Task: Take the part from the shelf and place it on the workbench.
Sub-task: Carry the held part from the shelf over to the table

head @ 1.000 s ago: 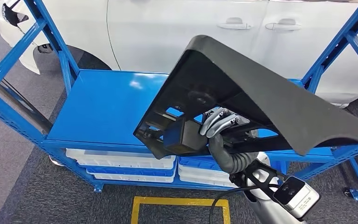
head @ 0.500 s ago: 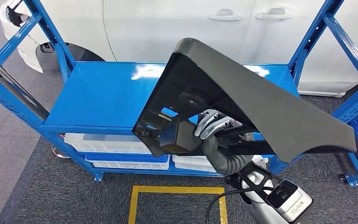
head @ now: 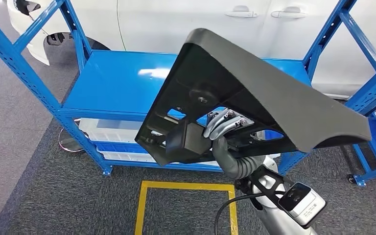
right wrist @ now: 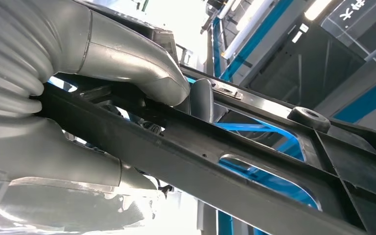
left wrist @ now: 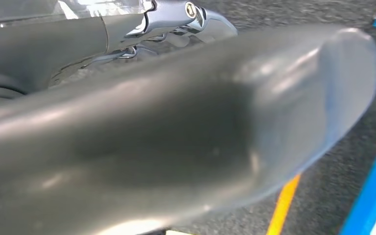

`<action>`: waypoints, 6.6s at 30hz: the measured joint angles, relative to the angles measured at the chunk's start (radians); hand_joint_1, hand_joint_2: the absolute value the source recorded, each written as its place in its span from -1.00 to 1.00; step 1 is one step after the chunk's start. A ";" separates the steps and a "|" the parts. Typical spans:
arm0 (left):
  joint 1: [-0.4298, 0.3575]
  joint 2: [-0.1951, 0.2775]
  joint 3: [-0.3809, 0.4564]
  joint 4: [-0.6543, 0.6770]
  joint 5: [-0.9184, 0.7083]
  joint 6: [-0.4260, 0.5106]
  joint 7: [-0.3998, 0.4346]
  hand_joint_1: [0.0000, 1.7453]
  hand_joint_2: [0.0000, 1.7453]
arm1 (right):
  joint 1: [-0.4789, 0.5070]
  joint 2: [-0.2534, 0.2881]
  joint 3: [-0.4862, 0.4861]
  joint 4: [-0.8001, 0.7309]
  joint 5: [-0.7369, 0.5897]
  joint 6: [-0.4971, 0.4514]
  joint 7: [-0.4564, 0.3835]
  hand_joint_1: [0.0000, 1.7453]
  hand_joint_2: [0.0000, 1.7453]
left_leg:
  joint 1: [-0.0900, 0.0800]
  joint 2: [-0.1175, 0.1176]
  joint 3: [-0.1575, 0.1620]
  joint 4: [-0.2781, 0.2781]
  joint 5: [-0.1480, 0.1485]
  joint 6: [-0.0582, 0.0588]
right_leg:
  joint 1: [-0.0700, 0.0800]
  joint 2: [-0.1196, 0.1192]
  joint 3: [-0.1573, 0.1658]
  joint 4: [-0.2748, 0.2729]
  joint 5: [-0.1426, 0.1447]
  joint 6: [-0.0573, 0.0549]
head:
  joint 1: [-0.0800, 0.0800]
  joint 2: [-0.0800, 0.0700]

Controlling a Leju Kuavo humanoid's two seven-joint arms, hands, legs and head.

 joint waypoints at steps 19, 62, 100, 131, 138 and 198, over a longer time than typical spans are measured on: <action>0.009 -0.001 0.000 0.003 0.014 0.066 0.076 -1.00 -1.00 | 0.012 0.001 0.007 -0.033 0.019 0.016 0.000 1.00 1.00 | 0.004 -0.005 0.061 0.102 -0.085 -0.051 | 0.008 -0.004 0.052 -0.289 0.170 -0.045 | -0.001 0.000; 0.029 0.004 -0.002 0.006 0.032 0.013 0.056 -1.00 -1.00 | 0.085 -0.015 -0.038 -0.044 -0.015 0.051 0.000 1.00 1.00 | 0.007 0.028 0.020 0.025 -0.041 -0.010 | 0.000 0.011 -0.005 0.012 -0.036 0.002 | 0.010 0.000; 0.042 0.083 0.021 0.016 0.133 0.225 0.297 -1.00 -1.00 | 0.507 -0.146 -0.450 -0.341 -0.028 0.114 0.000 1.00 1.00 | -0.002 0.097 0.055 0.015 -0.063 -0.033 | 0.017 -0.039 0.133 -0.291 0.095 -0.039 | 0.016 0.000; 0.042 0.129 0.019 0.021 0.179 0.189 0.235 -1.00 -1.00 | 0.399 -0.029 -0.377 -0.316 -0.074 0.288 0.000 1.00 1.00 | 0.001 0.103 0.072 0.011 -0.075 -0.049 | 0.011 -0.041 0.115 -0.278 0.100 -0.043 | 0.020 0.000; 0.041 0.120 -0.002 0.021 0.162 0.159 0.241 -1.00 -1.00 | 0.405 -0.030 -0.359 -0.311 -0.035 0.215 0.000 1.00 1.00 | 0.011 -0.001 -0.054 0.293 -0.210 -0.067 | 0.011 0.031 0.119 -0.295 0.113 -0.073 | 0.011 0.000; 0.029 0.093 -0.045 0.023 0.194 0.173 0.237 -1.00 -1.00 | 0.439 -0.065 -0.313 -0.246 -0.047 0.182 0.000 1.00 1.00 | 0.005 0.000 -0.030 0.250 -0.215 -0.068 | 0.006 0.020 0.095 -0.274 0.101 -0.073 | 0.012 0.000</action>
